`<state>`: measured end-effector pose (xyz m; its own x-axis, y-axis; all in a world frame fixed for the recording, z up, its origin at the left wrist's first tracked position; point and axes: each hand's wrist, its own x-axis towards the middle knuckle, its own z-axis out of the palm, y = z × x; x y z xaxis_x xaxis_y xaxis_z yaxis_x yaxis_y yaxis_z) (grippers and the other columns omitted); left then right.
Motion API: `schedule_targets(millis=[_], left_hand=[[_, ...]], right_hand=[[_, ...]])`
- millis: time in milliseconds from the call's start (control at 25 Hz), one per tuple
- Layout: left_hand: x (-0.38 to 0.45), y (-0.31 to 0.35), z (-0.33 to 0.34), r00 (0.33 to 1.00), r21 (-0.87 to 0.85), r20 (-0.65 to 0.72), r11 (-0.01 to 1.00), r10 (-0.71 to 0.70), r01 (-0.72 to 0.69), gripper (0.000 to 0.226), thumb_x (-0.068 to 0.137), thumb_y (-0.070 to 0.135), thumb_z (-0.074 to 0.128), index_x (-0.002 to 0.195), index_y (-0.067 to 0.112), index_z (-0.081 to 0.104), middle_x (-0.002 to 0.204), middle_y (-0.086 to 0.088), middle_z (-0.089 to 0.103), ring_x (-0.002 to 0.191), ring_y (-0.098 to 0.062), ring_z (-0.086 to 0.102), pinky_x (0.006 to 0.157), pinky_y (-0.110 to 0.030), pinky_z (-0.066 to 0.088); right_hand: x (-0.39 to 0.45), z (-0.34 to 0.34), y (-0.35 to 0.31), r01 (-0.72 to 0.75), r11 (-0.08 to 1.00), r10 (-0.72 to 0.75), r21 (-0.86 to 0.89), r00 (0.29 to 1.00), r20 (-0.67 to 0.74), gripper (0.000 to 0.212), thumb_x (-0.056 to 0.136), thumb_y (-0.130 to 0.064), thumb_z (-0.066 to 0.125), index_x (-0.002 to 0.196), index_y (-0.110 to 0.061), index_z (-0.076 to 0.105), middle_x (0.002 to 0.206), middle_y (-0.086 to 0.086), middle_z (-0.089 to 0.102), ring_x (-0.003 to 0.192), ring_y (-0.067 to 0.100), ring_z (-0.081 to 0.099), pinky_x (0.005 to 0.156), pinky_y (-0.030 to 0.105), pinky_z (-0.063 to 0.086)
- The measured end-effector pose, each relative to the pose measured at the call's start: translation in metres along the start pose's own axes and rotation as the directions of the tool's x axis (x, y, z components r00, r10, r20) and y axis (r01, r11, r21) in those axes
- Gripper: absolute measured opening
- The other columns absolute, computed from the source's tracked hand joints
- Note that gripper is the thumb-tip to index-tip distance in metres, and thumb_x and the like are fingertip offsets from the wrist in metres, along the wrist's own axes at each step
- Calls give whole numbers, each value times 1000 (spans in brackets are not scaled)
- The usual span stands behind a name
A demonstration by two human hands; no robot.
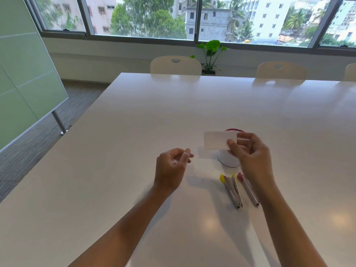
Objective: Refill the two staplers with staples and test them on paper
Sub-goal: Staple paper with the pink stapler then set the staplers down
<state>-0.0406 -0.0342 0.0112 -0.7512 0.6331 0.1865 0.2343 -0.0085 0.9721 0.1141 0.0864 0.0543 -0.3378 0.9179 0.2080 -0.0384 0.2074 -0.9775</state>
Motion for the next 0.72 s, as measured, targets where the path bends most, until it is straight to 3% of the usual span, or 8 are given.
schedule_targets(millis=[160,280,480,720], left_hand=[[-2,-32,0,995,180,-78,983,56,-41,24,91,23,66,68,18,74,66,1,69,53,-4,53,57,-19,42],[-1,-44,1,992,168,-120,986,33,-13,27,88,25,64,64,14,70,68,-5,70,62,-16,62,61,-28,49],[-1,-39,-2,989,115,-150,993,-18,35,33,91,14,65,57,13,63,49,10,53,43,0,43,47,-13,32],[-1,-44,-2,991,108,-131,994,-8,23,31,91,14,64,60,10,67,54,7,60,46,2,47,50,-14,36]], right_hand=[[30,-29,-14,206,921,-264,-332,955,-138,15,93,-21,68,106,-20,63,95,-7,71,75,1,68,66,15,55],[45,-37,-13,318,783,-421,-535,904,-79,19,94,-17,65,113,-13,63,104,5,71,85,15,67,68,11,49],[61,-34,5,314,661,-345,-682,934,96,29,93,-16,66,122,-13,62,106,12,72,86,22,67,79,33,59],[60,-24,15,318,652,-343,-688,933,106,30,89,-16,71,119,-11,66,115,9,70,92,13,61,87,27,54]])
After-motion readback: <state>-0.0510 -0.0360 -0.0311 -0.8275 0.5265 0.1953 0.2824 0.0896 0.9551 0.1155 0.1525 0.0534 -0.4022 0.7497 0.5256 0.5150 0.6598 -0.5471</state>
